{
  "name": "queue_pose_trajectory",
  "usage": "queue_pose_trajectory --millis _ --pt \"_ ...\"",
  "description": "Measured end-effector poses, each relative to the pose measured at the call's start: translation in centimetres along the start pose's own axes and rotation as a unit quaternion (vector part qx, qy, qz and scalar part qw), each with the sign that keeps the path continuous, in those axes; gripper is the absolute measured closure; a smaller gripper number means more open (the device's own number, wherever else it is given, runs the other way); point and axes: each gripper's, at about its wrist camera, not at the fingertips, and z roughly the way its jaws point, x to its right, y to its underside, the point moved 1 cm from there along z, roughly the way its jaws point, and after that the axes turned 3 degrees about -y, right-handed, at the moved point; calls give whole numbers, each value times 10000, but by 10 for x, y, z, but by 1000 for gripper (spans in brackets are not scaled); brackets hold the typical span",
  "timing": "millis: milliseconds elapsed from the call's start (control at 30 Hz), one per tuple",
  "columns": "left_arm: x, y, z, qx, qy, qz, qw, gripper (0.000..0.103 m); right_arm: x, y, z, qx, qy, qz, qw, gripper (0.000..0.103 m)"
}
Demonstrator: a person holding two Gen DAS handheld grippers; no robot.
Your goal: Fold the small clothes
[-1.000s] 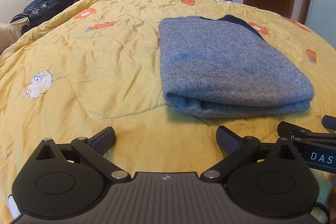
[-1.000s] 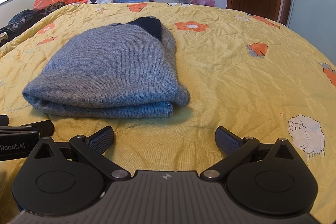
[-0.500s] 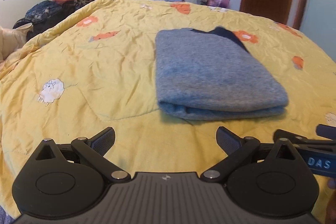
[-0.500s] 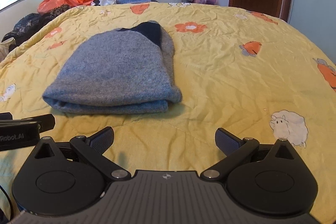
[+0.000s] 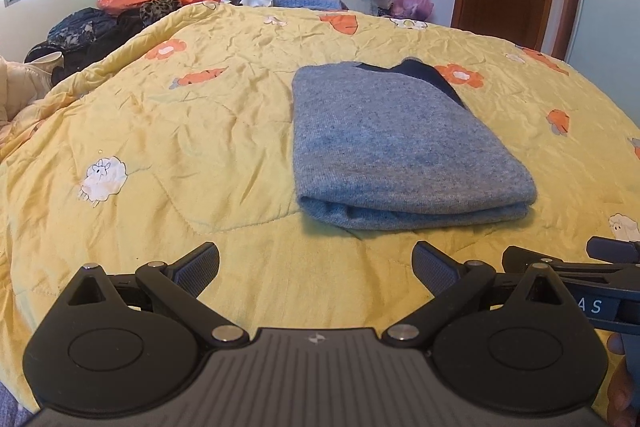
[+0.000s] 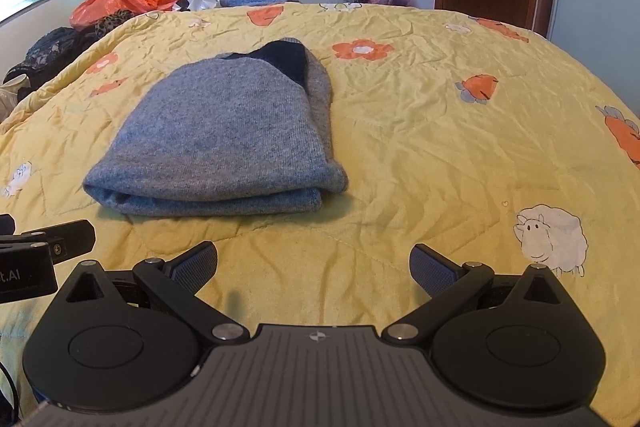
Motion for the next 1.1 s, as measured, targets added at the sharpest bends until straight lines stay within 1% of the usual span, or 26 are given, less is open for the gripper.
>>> queue_pose_trajectory --millis 1100 --pt "-4 3 2 -88 52 -114 9999 0 -4 3 0 -38 -65 -30 10000 0"
